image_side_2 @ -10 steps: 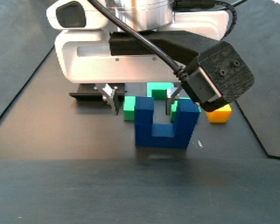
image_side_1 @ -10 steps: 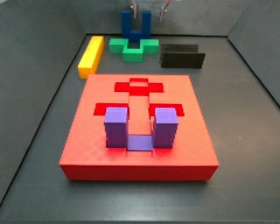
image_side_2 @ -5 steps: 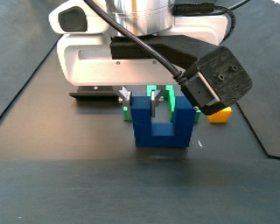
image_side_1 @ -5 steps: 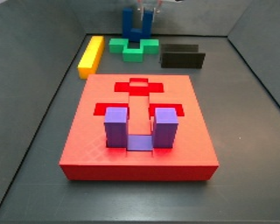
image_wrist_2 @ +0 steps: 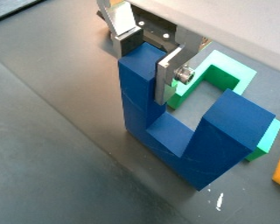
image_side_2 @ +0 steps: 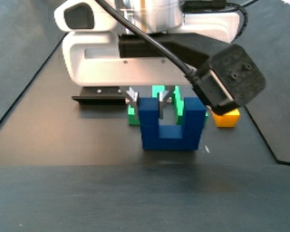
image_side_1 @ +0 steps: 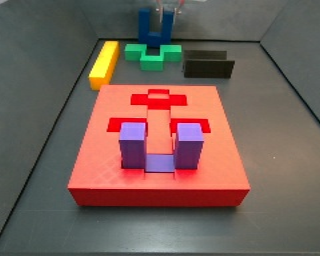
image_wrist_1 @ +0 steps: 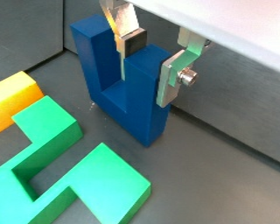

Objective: Pick up the blue object. Move up. Move to above the board. Insert the blue object.
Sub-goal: Pick up the blue object.

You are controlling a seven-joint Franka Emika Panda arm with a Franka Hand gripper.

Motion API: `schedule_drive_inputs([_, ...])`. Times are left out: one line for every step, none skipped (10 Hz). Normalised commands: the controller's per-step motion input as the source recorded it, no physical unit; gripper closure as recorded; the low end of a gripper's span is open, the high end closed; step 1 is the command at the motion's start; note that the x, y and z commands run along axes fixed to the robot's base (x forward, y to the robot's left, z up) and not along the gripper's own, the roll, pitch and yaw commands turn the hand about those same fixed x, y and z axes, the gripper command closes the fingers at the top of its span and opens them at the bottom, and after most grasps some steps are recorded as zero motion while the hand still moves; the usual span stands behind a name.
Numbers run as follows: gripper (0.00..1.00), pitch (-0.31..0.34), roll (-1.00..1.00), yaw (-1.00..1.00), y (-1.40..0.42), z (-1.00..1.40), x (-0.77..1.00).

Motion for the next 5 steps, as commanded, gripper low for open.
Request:
schedule_drive_inputs([1.00,0.000,0.00,0.00,0.00,0.00,0.00])
schedule_drive_inputs([1.00,0.000,0.00,0.00,0.00,0.00,0.00])
schedule_drive_inputs([1.00,0.000,0.00,0.00,0.00,0.00,0.00])
schedule_drive_inputs([1.00,0.000,0.00,0.00,0.00,0.00,0.00])
schedule_drive_inputs([1.00,0.000,0.00,0.00,0.00,0.00,0.00])
